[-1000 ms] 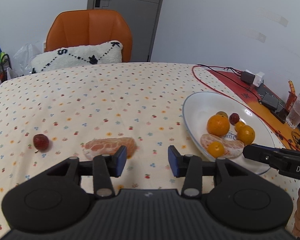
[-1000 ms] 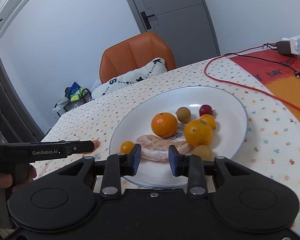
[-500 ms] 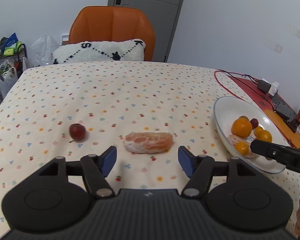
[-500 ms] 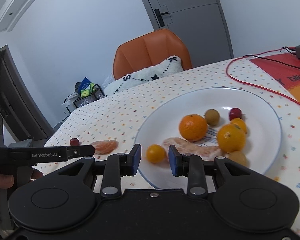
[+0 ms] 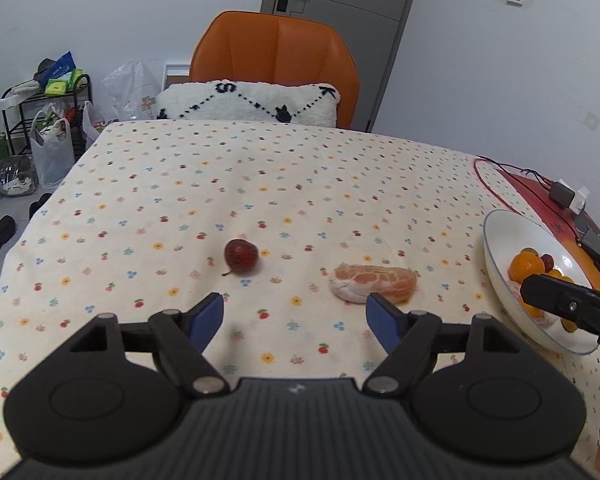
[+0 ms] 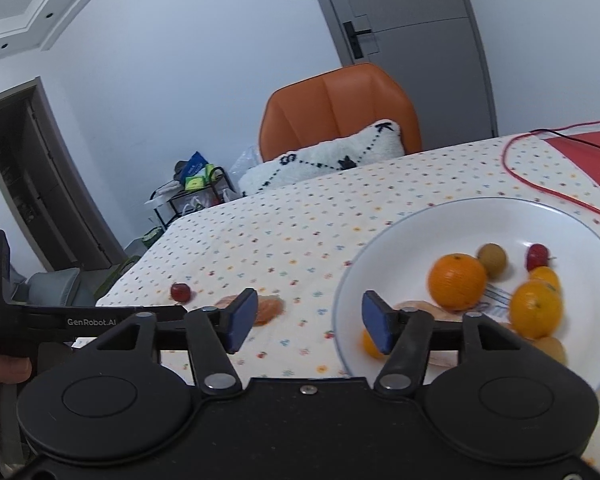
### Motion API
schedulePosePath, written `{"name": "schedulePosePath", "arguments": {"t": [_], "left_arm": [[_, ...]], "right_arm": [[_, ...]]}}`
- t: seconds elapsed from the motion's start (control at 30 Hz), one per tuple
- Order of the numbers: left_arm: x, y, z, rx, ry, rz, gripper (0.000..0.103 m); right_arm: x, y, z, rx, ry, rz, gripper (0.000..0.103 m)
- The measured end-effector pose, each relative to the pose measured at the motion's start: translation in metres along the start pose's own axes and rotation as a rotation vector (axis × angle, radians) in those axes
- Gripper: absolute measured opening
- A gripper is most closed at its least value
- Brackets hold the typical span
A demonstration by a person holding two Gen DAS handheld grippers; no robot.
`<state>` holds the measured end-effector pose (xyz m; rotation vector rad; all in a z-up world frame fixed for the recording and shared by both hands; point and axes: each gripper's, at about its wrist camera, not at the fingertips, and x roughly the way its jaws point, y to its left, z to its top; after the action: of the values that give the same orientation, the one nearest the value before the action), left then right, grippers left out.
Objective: Organize fruits
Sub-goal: 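Move both open tools back toward the remaining pomelo segment and red plum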
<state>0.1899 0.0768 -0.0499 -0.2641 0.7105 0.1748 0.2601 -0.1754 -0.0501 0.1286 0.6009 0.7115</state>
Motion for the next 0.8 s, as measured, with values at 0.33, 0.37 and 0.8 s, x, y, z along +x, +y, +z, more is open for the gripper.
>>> {"name": "schedulePosePath", "arguments": {"t": [0.33, 0.37, 0.8], "left_arm": [[-0.005, 0.024, -0.001, -0.043, 0.006, 0.053, 0.086], [-0.005, 0.027, -0.001, -0.049, 0.007, 0.058, 0.086], [-0.008, 0.044, 0.0, -0.068, -0.022, 0.05, 0.087]], "right_arm": [[0.016, 0.031, 0.002, -0.051, 0.015, 0.035, 0.082], [0.018, 0.034, 0.002, -0.055, 0.017, 0.039, 0.084], [0.045, 0.054, -0.007, -0.052, 0.097, 0.074, 0.1]]}}
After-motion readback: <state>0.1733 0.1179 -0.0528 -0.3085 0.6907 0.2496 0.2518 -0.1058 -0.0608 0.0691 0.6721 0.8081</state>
